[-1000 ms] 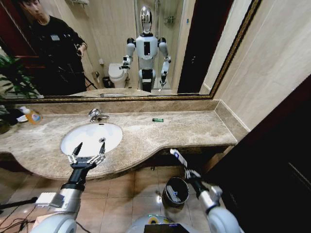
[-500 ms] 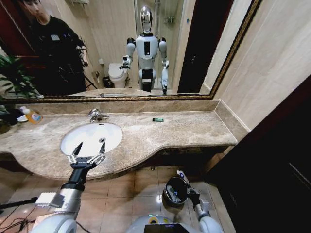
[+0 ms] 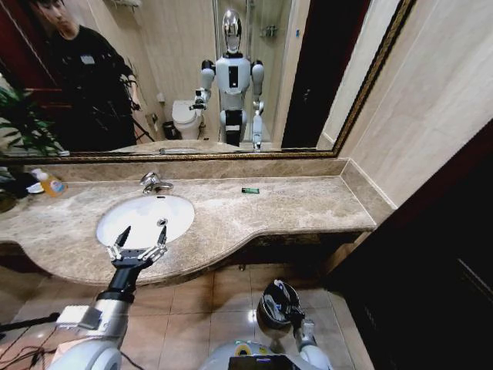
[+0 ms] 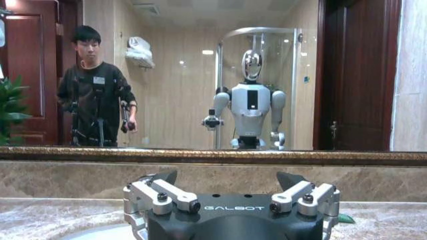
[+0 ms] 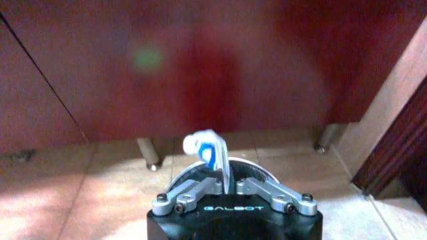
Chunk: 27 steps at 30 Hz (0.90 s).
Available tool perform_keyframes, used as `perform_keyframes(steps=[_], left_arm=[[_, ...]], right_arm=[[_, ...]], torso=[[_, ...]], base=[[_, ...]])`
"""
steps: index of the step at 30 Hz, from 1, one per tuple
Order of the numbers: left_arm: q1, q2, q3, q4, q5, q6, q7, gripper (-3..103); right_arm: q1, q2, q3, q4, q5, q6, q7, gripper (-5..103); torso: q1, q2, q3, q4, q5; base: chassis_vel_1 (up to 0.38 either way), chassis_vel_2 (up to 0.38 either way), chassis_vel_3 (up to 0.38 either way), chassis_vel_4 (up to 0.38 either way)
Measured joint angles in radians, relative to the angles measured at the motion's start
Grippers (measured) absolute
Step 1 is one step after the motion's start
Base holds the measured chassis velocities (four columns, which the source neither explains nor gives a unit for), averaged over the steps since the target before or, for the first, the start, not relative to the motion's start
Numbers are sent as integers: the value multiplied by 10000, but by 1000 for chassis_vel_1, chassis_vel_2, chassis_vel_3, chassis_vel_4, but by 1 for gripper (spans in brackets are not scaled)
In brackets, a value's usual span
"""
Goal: Pick up the trash from the sink and place it in the trash bin.
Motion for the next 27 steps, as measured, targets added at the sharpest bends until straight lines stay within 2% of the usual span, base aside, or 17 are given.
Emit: perform_keyframes(steps=[1, 3, 4, 5, 7, 9, 10, 12, 13, 16, 17, 20, 22, 25, 27], left_arm=[[0, 0, 0, 0, 0, 0, 0, 100], [0, 0, 0, 0, 0, 0, 0, 100], [0, 0, 0, 0, 0, 0, 0, 100], [0, 0, 0, 0, -1, 0, 0, 100], [0, 0, 0, 0, 0, 0, 0, 100], [0, 0, 0, 0, -1, 0, 0, 100], [0, 0, 0, 0, -1, 0, 0, 100], [0, -1, 0, 0, 0, 0, 0, 100], [0, -1, 0, 0, 0, 0, 0, 100], [0, 0, -1, 0, -1, 0, 0, 100], [0, 0, -1, 0, -1, 0, 0, 100], [0, 0, 0, 0, 0, 0, 0, 100], [0, 0, -1, 0, 0, 0, 0, 100], [0, 0, -1, 0, 0, 0, 0, 100], [0, 0, 0, 0, 0, 0, 0, 100]], right_arm=[[34, 14, -9, -163, -68, 95, 56, 13], [48, 25, -11, -229, -95, 143, 92, 13], [67, 59, -16, -303, -114, 206, 186, 24], [69, 88, -17, -313, -116, 238, 236, 29], [69, 108, -18, -313, -116, 261, 262, 29], [51, 134, -19, -312, -116, 329, 302, 40], [51, 134, -19, -312, -116, 329, 302, 40], [22, 137, -20, -312, -108, 375, 306, 51], [22, 137, -20, -312, -108, 375, 306, 51], [-17, 134, -23, -351, -73, 463, 306, 67], [-17, 134, -23, -351, -73, 463, 306, 67], [-42, 128, -27, -356, -45, 497, 306, 83], [-49, 128, -29, -349, -39, 504, 306, 83], [-60, 134, -36, -303, -29, 510, 307, 97], [-63, 134, -39, -296, -28, 510, 306, 97]], torso=[[0, 0, 0, -1, 0], [0, 0, 0, -1, 1], [0, 0, 0, 0, 1], [0, 0, 0, 0, 1], [0, 0, 0, 0, 1], [0, 0, 0, 0, 1], [0, 0, 0, 0, 1], [0, 0, 0, 0, 1], [0, 0, 0, 0, 1], [0, 0, 0, 0, 1], [0, 0, 0, 0, 1], [0, 0, 0, 0, 1], [0, 0, 0, -1, 1], [0, 0, 0, 0, 1], [0, 0, 0, 0, 1]], base=[[0, 0, 0, 0], [0, 0, 0, 0], [0, 0, 0, 0], [0, 0, 0, 0], [0, 0, 0, 0], [0, 0, 0, 0], [0, 0, 0, 0], [0, 0, 0, 0], [0, 0, 0, 0], [0, 0, 0, 0], [0, 0, 0, 0], [0, 0, 0, 0], [0, 0, 0, 0], [0, 0, 0, 0], [0, 0, 0, 0]])
